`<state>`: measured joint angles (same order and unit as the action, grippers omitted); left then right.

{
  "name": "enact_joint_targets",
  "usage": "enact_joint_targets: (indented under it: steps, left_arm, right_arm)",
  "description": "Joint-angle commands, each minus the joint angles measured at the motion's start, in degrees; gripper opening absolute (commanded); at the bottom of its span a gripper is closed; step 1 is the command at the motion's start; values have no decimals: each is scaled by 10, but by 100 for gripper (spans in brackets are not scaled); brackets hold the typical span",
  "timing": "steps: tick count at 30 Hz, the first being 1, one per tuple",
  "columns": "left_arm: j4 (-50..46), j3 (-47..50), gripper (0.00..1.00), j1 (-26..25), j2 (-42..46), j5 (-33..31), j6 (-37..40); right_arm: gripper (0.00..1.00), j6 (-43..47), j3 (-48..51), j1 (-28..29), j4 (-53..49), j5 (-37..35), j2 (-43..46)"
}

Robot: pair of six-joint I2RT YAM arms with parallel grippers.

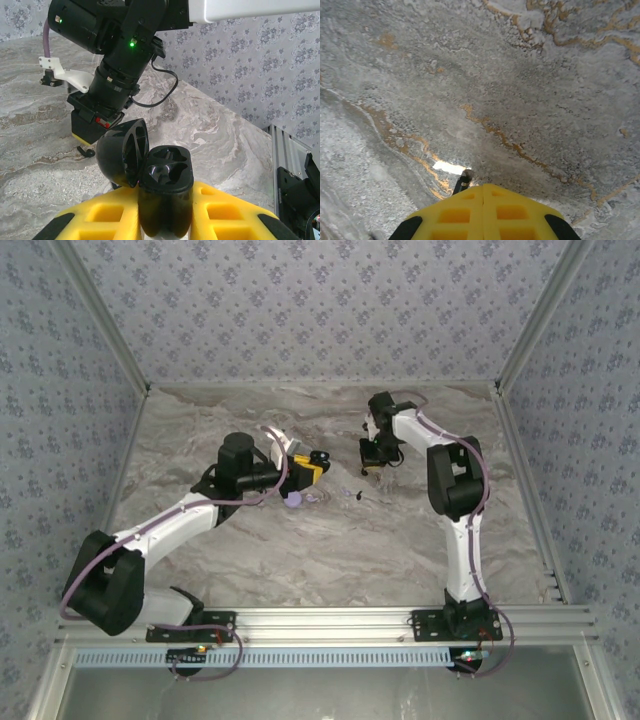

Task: Insert the wireless bluetooth earbuds into the charging case

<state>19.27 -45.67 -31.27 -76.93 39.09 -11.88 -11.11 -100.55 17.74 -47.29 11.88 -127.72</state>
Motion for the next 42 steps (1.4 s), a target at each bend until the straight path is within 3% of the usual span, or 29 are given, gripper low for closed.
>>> enact_joint_targets:
  steps: [1,19,33,42]
  left_arm:
    - [0,-6,24,-2,15,-1,5]
    - [-6,-2,23,-2,27,-5,5]
    - [-17,2,23,-3,38,-9,5]
    - [-18,4,22,-2,40,-10,5]
  right_arm:
    - [8,-5,-21,4,-25,-14,-15]
    - [10,57,-59,33,-57,45,-46]
    - [13,122,-41,54,-110,-4,-16]
    - [16,111,-40,55,-116,-5,28]
